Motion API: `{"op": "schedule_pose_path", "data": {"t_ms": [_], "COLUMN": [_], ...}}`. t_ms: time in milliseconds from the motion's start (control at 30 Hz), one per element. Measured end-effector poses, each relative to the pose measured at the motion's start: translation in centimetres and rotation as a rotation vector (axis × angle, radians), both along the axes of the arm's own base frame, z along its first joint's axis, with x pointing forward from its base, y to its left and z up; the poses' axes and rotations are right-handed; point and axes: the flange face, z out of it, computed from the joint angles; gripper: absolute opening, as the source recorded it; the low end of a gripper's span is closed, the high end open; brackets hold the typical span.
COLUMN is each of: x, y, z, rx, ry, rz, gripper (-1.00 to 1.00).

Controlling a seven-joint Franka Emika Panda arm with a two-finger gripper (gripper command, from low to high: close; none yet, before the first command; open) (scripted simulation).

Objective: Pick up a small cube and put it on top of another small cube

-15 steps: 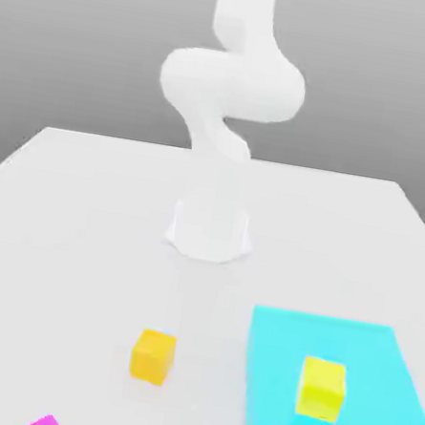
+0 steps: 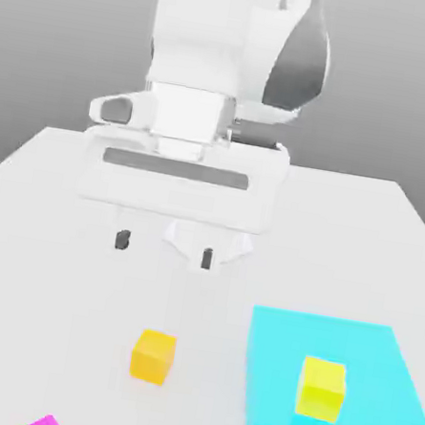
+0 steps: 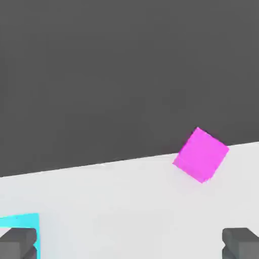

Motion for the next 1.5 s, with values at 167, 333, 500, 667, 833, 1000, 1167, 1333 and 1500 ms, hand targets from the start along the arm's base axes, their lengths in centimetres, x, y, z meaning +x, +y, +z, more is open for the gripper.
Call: {"op": "schedule_pose_path", "data": {"t_ms": [167, 333, 500, 667, 833, 1000, 1167, 1333, 1500], "x": [-4.7, -5.3, -5.4, -5.4, -5.4, -2.0, 2.5, 6.1, 8.7], "y": [-0.7, -0.6, -0.6, -0.6, -0.6, -3.9, -8.8, -14.8, -21.2], "z": [-9.6, -14.6, -16.4, -16.0, -11.8, -9.8, -8.8, -7.8, -6.8], "rx": [0.021, 0.023, 0.023, 0.023, 0.024, 0.037, 0.054, 0.071, 0.086], "ry": [0.160, 0.181, 0.181, 0.181, 0.181, 0.180, 0.177, 0.173, 0.168], "rz": [-0.042, -0.044, -0.044, -0.044, -0.044, -0.168, -0.334, -0.504, -0.671], "gripper": [0.00, 0.00, -1.00, -1.00, -1.00, -1.00, -1.00, -1.00, -1.00]}}
